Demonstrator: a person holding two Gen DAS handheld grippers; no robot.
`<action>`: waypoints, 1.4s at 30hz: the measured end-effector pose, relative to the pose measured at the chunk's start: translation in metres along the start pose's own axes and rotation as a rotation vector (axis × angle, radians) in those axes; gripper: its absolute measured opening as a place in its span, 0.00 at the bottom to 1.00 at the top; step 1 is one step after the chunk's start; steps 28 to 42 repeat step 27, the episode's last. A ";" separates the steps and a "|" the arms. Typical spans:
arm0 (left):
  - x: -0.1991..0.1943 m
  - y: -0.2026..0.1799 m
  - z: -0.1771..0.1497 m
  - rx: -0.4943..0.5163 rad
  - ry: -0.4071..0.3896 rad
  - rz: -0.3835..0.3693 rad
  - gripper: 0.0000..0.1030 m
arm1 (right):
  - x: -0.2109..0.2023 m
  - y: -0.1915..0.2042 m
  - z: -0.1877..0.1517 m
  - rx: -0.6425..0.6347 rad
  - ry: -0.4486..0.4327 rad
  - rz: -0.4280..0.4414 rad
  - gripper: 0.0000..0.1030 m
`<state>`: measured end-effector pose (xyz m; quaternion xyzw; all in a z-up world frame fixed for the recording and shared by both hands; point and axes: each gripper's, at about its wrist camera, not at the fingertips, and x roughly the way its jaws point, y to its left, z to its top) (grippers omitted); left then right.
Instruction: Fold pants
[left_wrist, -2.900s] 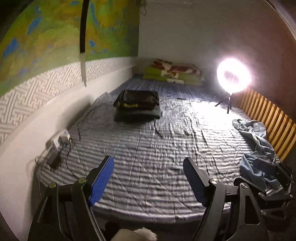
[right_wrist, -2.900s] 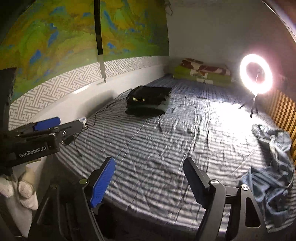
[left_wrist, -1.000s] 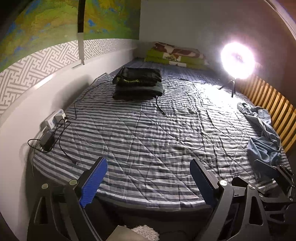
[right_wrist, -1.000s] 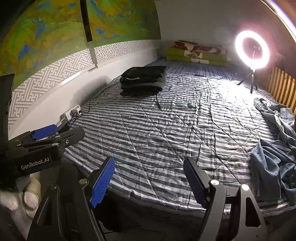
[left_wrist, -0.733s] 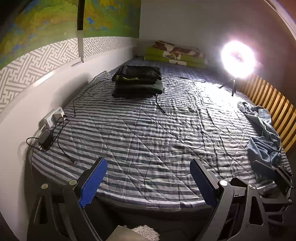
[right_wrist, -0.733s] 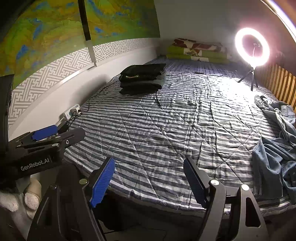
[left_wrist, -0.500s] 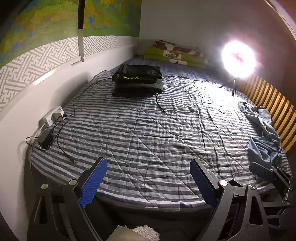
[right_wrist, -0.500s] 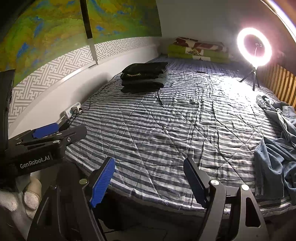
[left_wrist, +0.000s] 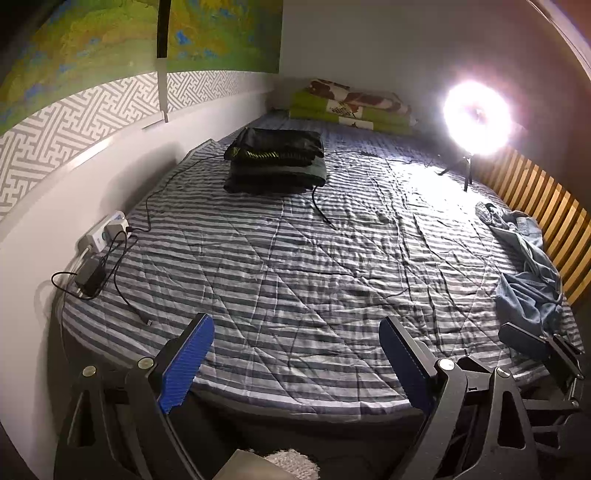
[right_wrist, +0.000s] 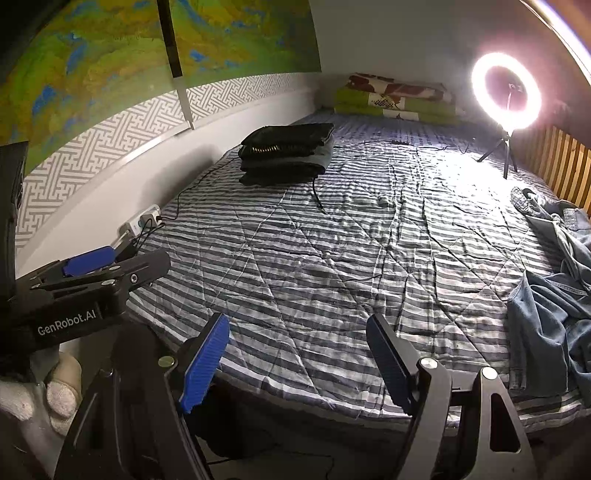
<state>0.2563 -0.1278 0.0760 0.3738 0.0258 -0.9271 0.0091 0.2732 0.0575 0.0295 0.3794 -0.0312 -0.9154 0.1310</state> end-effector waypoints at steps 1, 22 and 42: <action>0.000 0.000 0.000 0.000 0.001 0.000 0.90 | 0.000 0.000 0.000 0.000 0.001 0.001 0.71; 0.012 0.004 0.000 -0.019 0.027 -0.004 0.95 | 0.011 -0.002 -0.001 0.017 0.022 -0.006 0.71; 0.023 0.004 -0.002 -0.015 0.033 0.011 0.95 | 0.016 -0.004 -0.002 0.027 0.034 -0.006 0.71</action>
